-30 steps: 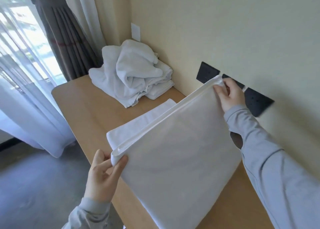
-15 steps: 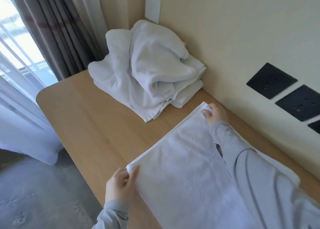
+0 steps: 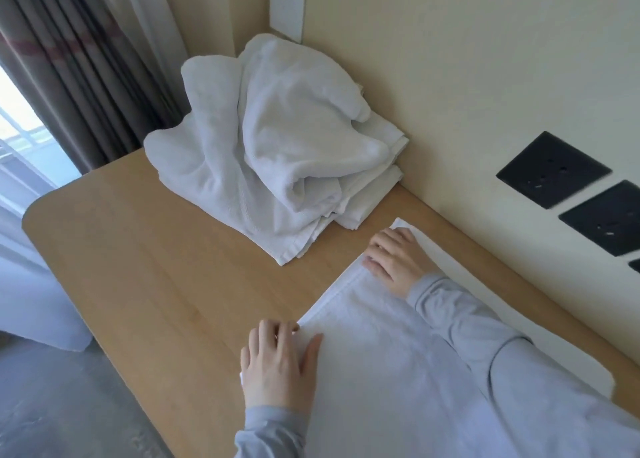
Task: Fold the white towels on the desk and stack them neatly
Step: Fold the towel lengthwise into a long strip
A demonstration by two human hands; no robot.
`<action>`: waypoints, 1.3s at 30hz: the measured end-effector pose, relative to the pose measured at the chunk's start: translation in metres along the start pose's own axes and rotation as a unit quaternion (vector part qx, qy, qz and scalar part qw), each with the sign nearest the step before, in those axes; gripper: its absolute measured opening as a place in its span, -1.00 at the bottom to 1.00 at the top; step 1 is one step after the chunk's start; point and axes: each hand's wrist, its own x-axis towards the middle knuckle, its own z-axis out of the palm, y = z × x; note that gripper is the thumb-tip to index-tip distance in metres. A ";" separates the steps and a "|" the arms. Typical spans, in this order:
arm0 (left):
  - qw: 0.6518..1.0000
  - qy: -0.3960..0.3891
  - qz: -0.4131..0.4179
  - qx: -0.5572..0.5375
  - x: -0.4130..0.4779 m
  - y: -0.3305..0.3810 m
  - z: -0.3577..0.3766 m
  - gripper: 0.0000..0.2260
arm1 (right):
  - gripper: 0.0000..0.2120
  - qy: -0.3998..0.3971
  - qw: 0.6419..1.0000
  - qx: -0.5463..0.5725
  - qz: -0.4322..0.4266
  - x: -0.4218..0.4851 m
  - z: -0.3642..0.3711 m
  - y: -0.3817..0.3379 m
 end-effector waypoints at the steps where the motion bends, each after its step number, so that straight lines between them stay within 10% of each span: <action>1: 1.000 -0.004 -0.004 -0.001 0.002 0.000 0.002 -0.56 | -0.72 0.005 1.000 -0.010 -0.007 0.001 0.002 0.002; 9: 0.998 0.019 0.024 -0.061 0.018 -0.010 0.004 -0.36 | -0.59 -0.004 0.997 -0.065 -0.033 0.030 0.004 0.002; 22: 0.987 -0.079 -0.079 -0.116 0.022 -0.026 0.015 -0.73 | -0.59 -0.069 0.992 -0.079 0.075 0.039 0.015 0.002; 34: 0.999 0.005 -0.008 -0.051 0.019 -0.024 0.010 -0.80 | -0.78 -0.033 0.969 -0.092 0.227 0.028 0.003 0.018; 39: 0.991 -0.023 0.116 0.056 -0.018 0.010 0.009 -0.50 | -0.62 -0.011 0.997 0.074 0.023 -0.028 -0.003 -0.062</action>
